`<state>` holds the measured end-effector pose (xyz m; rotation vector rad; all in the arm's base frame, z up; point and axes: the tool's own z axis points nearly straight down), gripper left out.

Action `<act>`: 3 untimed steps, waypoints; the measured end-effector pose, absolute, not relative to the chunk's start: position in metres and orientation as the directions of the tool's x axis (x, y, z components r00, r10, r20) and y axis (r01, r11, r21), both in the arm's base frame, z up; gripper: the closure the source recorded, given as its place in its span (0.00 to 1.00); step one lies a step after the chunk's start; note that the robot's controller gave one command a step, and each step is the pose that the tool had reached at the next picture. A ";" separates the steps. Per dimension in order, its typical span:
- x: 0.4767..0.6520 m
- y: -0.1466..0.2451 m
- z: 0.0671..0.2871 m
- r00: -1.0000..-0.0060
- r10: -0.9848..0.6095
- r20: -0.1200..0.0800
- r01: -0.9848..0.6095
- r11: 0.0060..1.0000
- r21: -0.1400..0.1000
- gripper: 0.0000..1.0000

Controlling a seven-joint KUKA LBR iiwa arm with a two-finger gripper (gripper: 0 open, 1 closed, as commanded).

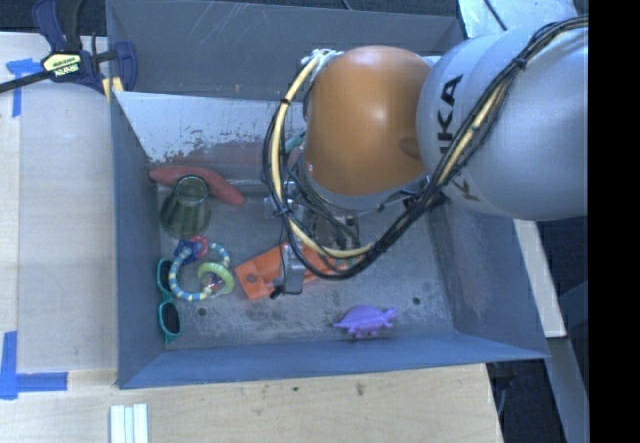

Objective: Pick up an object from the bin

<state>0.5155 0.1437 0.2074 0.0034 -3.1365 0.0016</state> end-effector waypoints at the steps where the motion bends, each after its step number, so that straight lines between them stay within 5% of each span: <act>1: 0.517 0.143 0.212 -1.000 0.000 -0.003 0.000 1.000 0.001 0.00; 2: 0.535 0.123 0.160 -0.998 -0.069 -0.007 -0.069 0.998 0.001 0.00; 3: 0.576 0.097 0.087 -0.983 -0.186 -0.012 -0.186 0.983 0.000 0.00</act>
Offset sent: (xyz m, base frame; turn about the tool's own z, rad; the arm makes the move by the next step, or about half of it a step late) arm 0.0433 -0.0570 -0.1374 -0.1702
